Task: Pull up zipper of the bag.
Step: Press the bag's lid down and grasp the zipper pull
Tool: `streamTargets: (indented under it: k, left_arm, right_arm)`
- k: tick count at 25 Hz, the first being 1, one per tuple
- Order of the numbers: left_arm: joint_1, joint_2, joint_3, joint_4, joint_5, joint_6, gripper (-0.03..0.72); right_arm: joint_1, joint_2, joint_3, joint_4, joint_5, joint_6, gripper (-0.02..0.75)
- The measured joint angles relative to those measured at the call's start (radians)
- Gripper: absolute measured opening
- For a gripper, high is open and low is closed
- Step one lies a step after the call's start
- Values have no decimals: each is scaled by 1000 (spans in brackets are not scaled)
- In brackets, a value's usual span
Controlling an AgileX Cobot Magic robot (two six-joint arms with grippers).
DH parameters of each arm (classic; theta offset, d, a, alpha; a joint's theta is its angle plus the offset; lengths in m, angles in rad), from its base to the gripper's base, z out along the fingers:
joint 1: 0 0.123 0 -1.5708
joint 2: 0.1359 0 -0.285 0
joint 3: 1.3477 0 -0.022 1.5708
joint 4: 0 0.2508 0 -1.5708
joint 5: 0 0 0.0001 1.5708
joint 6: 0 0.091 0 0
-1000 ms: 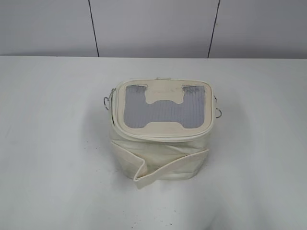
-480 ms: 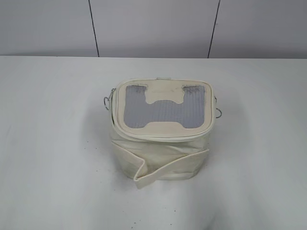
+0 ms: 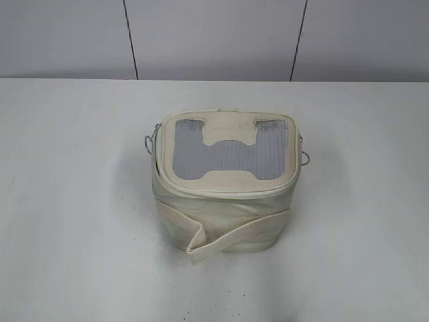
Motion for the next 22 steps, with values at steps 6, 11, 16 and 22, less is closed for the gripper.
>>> streamTargets:
  k: [6,11,16,22]
  left_arm:
    - [0,327,-58,-253,-1,258,256]
    - [0,554,-167,-316,67,341,256]
    - [0,759,-304,-408,184,473,265]
    - [0,912,-459,-447,219,624,366]
  right_arm:
    - [60,348,-224,44,-29,-195,568]
    - [61,609,-437,164,-10,-437,568]
    - [67,863,-689,272,117,-630,568]
    - [142,1109,-979,290,213,-710,568]
